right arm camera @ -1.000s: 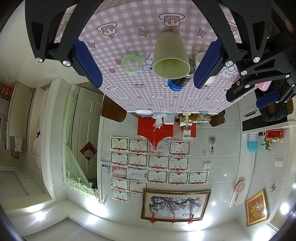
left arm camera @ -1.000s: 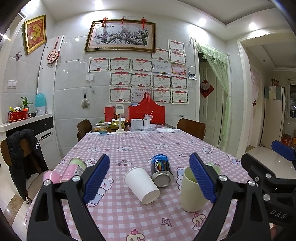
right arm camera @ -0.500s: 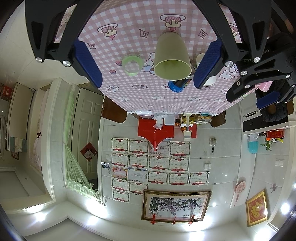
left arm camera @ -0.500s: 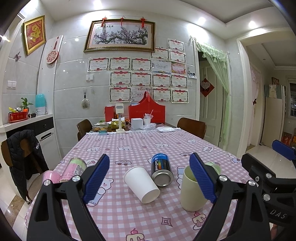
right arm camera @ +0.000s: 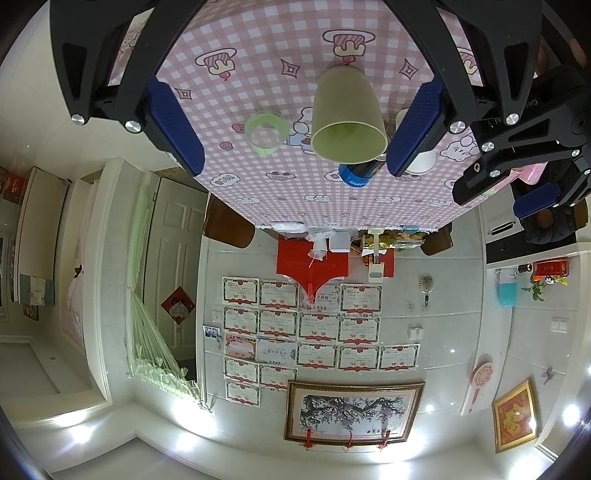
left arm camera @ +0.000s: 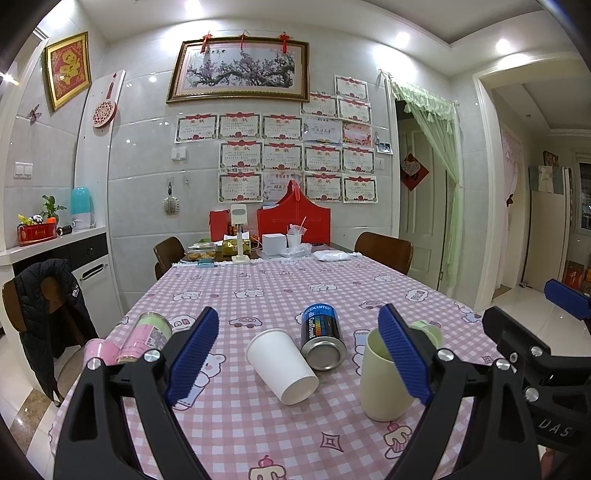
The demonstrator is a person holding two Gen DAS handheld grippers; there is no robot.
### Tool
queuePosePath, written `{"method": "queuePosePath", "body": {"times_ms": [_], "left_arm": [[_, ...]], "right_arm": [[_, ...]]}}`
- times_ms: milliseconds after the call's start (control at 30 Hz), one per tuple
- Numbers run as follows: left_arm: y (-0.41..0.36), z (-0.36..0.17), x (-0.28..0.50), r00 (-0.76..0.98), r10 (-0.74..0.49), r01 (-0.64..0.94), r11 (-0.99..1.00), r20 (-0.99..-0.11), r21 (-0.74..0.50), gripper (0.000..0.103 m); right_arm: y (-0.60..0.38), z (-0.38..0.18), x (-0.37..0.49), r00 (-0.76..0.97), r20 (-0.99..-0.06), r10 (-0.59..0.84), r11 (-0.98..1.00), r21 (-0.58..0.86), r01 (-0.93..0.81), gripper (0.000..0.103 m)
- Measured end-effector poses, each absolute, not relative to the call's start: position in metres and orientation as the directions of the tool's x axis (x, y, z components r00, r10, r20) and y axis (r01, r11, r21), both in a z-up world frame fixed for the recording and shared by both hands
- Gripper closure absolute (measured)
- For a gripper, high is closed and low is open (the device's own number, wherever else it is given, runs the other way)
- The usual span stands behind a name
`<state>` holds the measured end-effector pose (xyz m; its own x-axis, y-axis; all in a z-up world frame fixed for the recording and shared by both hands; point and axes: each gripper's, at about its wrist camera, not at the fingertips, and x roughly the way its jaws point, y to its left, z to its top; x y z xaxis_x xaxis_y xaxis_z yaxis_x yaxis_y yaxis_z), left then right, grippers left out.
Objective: Flip cup upside down
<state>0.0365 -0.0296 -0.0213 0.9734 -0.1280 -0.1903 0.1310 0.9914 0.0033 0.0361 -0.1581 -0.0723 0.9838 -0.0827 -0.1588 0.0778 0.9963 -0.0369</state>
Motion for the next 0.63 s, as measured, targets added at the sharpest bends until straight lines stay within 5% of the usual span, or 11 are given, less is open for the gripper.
{"method": "queuePosePath", "body": {"times_ms": [633], "left_arm": [[-0.055,-0.041,0.057,0.974,-0.011,0.038,0.992,-0.227,0.117,0.016]], "right_arm": [[-0.173,-0.098,0.062,0.964,-0.231,-0.136,0.99,-0.059,0.125,0.008]]}}
